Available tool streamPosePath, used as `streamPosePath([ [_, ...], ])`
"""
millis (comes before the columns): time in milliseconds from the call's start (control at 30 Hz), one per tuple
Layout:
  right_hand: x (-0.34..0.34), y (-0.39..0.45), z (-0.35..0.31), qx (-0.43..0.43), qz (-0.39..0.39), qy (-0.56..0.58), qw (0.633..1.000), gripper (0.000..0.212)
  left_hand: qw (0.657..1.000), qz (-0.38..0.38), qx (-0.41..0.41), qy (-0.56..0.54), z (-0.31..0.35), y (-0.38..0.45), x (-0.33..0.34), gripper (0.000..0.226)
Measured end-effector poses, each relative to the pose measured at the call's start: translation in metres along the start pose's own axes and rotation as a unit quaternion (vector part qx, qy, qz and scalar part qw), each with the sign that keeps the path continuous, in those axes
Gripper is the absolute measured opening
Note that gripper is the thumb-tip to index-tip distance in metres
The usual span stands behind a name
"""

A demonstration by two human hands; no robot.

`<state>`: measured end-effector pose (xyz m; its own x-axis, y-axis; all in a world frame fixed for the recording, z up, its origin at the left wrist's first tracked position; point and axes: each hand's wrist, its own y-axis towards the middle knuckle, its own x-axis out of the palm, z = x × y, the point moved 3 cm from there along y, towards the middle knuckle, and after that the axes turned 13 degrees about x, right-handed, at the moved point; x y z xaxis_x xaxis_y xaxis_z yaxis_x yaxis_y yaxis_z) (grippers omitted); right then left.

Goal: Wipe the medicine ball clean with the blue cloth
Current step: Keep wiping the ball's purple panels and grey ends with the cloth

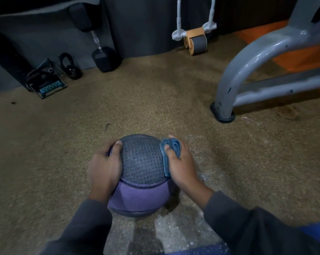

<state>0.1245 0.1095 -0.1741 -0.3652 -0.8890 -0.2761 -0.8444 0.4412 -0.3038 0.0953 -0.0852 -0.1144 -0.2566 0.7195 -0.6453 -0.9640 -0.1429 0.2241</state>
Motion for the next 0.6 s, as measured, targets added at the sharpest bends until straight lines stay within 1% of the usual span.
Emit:
streamPosePath([
  [33, -0.002, -0.012, -0.002, -0.017, 0.010, -0.038, 0.999, 0.051, 1.000, -0.005, 0.001, -0.001, -0.002, 0.001, 0.000, 0.038],
  [67, -0.002, -0.028, -0.008, -0.069, 0.022, -0.092, 0.993, 0.053, 1.000, -0.011, 0.003, -0.002, -0.002, 0.002, 0.000, 0.043],
  [100, -0.001, -0.049, -0.019, -0.139, 0.023, -0.139, 0.980, 0.055, 1.000, -0.017, 0.006, -0.004, -0.003, 0.003, 0.000, 0.045],
  [133, 0.002, -0.066, -0.029, -0.203, 0.011, -0.168, 0.965, 0.058, 1.000, -0.025, 0.011, -0.008, -0.004, 0.003, -0.002, 0.043],
  [167, 0.005, -0.074, -0.035, -0.246, -0.001, -0.186, 0.951, 0.060, 0.999, -0.032, 0.017, -0.016, -0.005, 0.004, -0.003, 0.039],
  [200, 0.007, -0.071, -0.040, -0.264, -0.006, -0.198, 0.944, 0.061, 0.999, -0.037, 0.024, -0.030, -0.008, 0.004, -0.005, 0.033],
  [233, 0.007, -0.061, -0.043, -0.261, -0.004, -0.202, 0.944, 0.061, 0.998, -0.041, 0.032, -0.045, -0.010, 0.003, -0.007, 0.031],
  [267, 0.007, -0.046, -0.041, -0.238, -0.003, -0.189, 0.953, 0.058, 0.997, -0.043, 0.040, -0.057, -0.012, 0.002, -0.010, 0.032],
  [300, 0.008, -0.029, -0.036, -0.198, -0.010, -0.161, 0.967, 0.055, 0.996, -0.043, 0.047, -0.067, -0.014, 0.000, -0.012, 0.035],
  [367, 0.008, 0.003, -0.022, -0.077, -0.059, -0.085, 0.992, 0.044, 0.994, -0.037, 0.053, -0.085, -0.017, -0.002, -0.014, 0.033],
  [433, 0.011, 0.020, -0.009, 0.044, -0.104, -0.006, 0.994, 0.027, 0.994, -0.034, 0.050, -0.090, -0.017, -0.003, -0.015, 0.025],
  [467, 0.009, 0.019, -0.007, 0.069, -0.105, 0.000, 0.992, 0.026, 0.994, -0.032, 0.049, -0.091, -0.018, -0.003, -0.015, 0.023],
  [500, 0.007, 0.013, -0.008, 0.056, -0.090, -0.029, 0.994, 0.035, 0.993, -0.034, 0.053, -0.096, -0.017, -0.003, -0.015, 0.021],
  [533, 0.004, -0.001, -0.011, 0.010, -0.065, -0.084, 0.994, 0.044, 0.992, -0.038, 0.061, -0.101, -0.017, -0.003, -0.015, 0.020],
  [567, 0.004, -0.022, -0.018, -0.067, -0.043, -0.144, 0.986, 0.051, 0.991, -0.048, 0.069, -0.108, -0.018, -0.003, -0.015, 0.021],
  [600, 0.004, -0.046, -0.028, -0.155, -0.031, -0.191, 0.969, 0.055, 0.989, -0.058, 0.076, -0.116, -0.019, -0.004, -0.015, 0.021],
])
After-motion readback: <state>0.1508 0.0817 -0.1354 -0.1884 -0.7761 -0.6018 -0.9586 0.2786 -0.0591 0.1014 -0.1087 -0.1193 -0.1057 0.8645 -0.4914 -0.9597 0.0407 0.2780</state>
